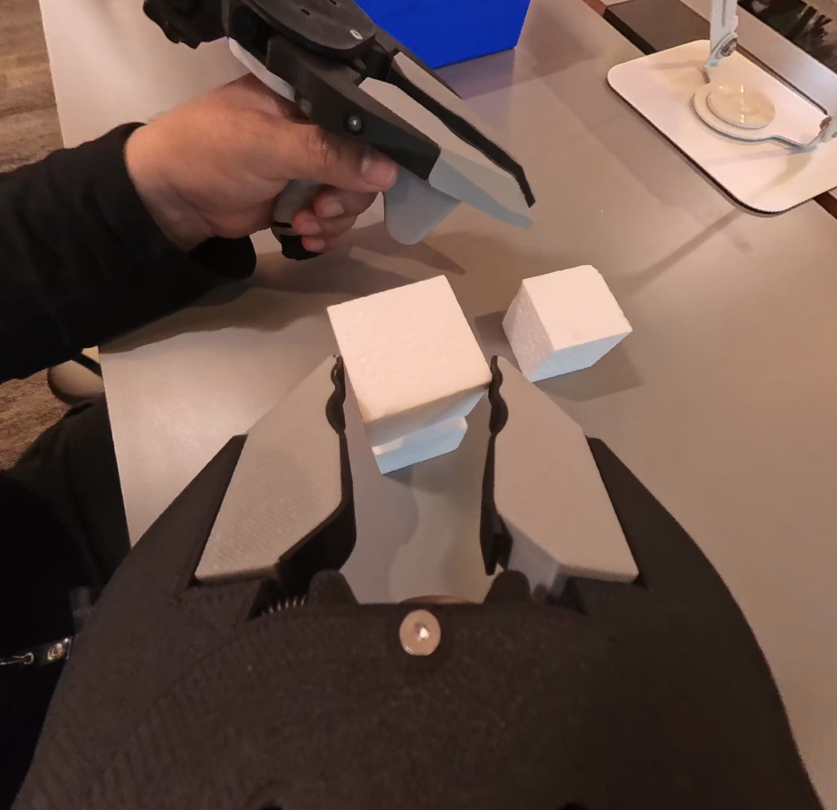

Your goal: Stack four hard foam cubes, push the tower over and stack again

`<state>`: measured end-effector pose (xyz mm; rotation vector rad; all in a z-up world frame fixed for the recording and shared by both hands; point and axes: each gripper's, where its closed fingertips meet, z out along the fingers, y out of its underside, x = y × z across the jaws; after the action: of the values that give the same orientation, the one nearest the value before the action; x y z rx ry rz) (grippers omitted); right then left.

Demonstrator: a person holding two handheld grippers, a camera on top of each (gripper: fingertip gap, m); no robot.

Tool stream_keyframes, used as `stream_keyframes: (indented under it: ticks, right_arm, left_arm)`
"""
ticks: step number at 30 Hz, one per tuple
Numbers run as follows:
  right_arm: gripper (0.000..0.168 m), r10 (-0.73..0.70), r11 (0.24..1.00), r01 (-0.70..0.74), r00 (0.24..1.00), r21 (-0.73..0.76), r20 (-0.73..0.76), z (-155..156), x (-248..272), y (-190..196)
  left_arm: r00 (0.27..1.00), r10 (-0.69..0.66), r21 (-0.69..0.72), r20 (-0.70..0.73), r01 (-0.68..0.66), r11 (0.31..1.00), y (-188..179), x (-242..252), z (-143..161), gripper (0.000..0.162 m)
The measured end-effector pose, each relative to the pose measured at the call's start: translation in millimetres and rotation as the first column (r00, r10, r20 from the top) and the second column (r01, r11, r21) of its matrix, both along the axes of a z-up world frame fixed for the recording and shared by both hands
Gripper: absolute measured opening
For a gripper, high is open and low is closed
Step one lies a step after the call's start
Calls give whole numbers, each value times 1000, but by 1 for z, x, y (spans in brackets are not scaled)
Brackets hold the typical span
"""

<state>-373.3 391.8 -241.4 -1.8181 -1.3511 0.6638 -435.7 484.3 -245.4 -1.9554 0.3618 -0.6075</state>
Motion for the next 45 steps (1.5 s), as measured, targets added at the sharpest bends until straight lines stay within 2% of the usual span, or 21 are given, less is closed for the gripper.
stream_keyframes:
  ticks: [10, 14, 23, 26, 28, 32, 34, 37, 41, 45]
  right_arm:
    - [62, -30, 999, 29, 999, 43, 21, -4, 2, 0]
    - [61, -29, 999, 29, 1000, 38, 8, 1, 2, 2]
    - [61, -25, 1000, 25, 999, 5, 26, -9, 4, 2]
    - [73, -23, 1000, 23, 999, 21, 35, -11, 6, 2]
    - [74, -11, 1000, 11, 1000, 19, -5, -3, 9, 0]
    - [77, -95, 993, 100, 992, 56, -80, 22, 46, 22]
    - [76, -216, 971, 227, 968, 79, -129, 36, 84, 49]
    - [78, -408, 901, 431, 883, 57, -230, 50, 147, 87]
    - [77, -456, 883, 467, 834, -43, -309, 46, 174, 92]
    - [77, -342, 940, 328, 895, -99, -285, 27, 136, 62]
  left_arm:
    - [1000, -6, -3, -1, 6, 1000, -1, 2, -1, 18]
    - [1000, -5, -3, 2, 5, 1000, -1, 1, -1, 18]
    - [1000, -7, -6, 2, 7, 1000, -1, 2, -1, 19]
    - [1000, -6, -7, 5, 6, 1000, -1, 1, -1, 19]
    - [1000, -3, -6, 9, 3, 1000, -1, 0, -1, 19]
    - [1000, -2, -5, 17, 2, 1000, -1, 0, 0, 19]
    - [1000, -2, -4, 17, 2, 1000, -1, 0, 1, 19]
    - [1000, -5, -3, 17, 5, 1000, -1, 0, 1, 19]
    - [1000, -13, -6, 10, 13, 1000, -2, 2, 0, 21]
    - [1000, -7, -11, 1, 7, 1000, -1, 1, -2, 21]
